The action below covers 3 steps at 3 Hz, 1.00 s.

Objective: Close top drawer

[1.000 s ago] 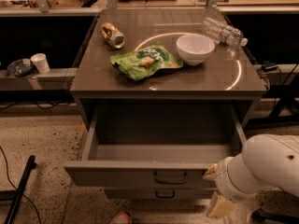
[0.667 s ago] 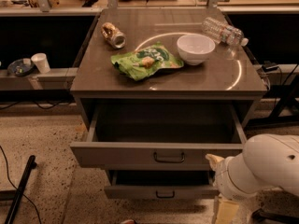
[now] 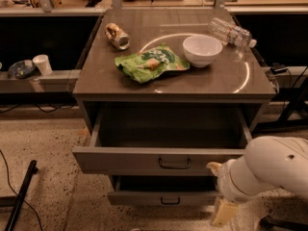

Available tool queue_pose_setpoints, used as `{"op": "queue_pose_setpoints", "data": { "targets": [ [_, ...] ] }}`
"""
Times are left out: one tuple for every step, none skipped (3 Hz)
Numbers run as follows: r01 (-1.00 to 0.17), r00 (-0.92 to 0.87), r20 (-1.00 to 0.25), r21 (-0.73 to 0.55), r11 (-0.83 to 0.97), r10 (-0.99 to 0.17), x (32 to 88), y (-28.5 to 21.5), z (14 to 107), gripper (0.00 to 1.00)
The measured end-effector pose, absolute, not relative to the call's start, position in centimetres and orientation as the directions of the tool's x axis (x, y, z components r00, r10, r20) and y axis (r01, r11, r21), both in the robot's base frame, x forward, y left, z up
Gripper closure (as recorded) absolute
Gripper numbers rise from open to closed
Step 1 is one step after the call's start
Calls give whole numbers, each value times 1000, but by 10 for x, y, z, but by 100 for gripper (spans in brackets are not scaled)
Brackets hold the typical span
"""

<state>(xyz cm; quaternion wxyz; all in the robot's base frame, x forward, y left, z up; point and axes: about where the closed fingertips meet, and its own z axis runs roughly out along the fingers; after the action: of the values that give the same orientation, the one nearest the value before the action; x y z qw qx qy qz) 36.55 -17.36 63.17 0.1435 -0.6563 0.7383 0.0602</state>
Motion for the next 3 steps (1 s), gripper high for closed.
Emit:
{"op": "queue_pose_setpoints", "data": {
  "targets": [
    [-988,-78,-319,-102,116,-944,397,-168,611,47],
    [-988,-62,-333,-111,104,-941,416,-165,601,71],
    [-987,-53,-337,-123,100,-940,423,-164,600,80]
  ]
}}
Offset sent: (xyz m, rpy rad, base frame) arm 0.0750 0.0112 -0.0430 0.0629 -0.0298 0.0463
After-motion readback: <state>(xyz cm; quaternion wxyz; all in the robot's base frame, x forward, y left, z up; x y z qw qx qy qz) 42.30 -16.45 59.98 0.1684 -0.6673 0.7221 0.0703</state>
